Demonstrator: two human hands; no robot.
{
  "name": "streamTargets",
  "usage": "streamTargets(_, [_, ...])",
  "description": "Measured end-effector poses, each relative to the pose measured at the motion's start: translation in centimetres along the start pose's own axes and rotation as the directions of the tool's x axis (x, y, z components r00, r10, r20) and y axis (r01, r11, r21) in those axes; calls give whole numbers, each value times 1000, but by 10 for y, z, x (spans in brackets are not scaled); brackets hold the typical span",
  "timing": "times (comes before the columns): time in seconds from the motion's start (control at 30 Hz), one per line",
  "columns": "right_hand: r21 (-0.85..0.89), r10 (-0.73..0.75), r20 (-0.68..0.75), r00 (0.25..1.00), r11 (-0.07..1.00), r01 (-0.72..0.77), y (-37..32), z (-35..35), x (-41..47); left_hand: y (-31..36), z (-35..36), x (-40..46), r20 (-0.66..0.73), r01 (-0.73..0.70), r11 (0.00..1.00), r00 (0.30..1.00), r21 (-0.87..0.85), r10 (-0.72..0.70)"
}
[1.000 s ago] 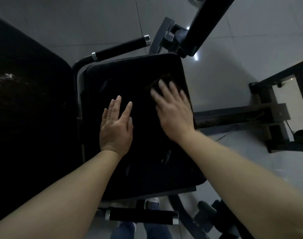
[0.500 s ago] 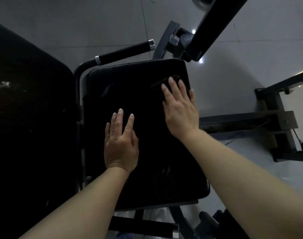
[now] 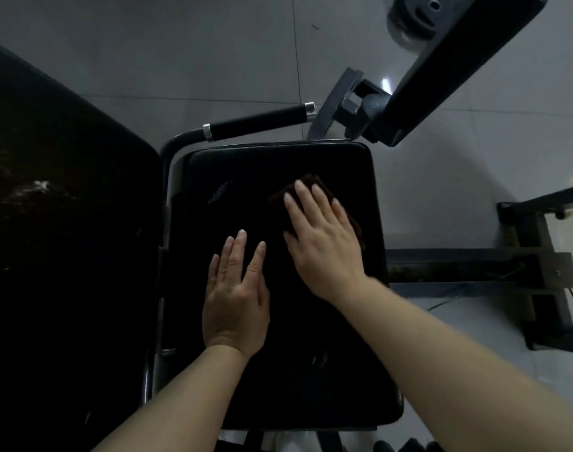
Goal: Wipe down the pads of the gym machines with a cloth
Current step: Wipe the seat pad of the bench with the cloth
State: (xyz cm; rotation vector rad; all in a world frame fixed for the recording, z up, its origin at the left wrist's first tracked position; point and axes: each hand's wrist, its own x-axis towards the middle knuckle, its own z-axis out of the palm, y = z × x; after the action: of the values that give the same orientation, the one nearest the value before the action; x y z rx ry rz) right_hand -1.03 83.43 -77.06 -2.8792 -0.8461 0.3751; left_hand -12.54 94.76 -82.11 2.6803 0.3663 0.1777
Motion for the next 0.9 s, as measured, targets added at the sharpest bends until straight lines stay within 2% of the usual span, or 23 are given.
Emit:
streamTargets(0.23, [5, 61, -57, 997, 998, -60, 9, -16, 111, -2, 0, -1, 14, -7, 999, 1000, -40, 7])
streamTargets(0.3, [-6, 48, -60, 997, 999, -48, 5, -16, 106, -2, 1, -1, 16, -3, 999, 1000, -44, 3])
streamTargets(0.47, [-66, -89, -8, 996, 994, 88, -3, -1, 31, -2, 1, -2, 16, 2, 1000, 1000, -24, -2])
streamTargets(0.53, [-63, -94, 4, 996, 994, 94, 4, -3, 40, -1, 2, -2, 22, 0, 1000, 1000, -27, 1])
streamTargets(0.63, [-64, -43, -6, 999, 997, 43, 8, -14, 88, -2, 1, -2, 41, -2, 999, 999, -44, 4])
streamTargets(0.77, [-26, 122, 5, 993, 992, -121, -1, -16, 122, -3, -1, -1, 45, -7, 999, 999, -43, 9])
streamTargets(0.9, [-49, 77, -34, 996, 996, -79, -1, -9, 84, -2, -1, -1, 28, 3, 999, 1000, -47, -2])
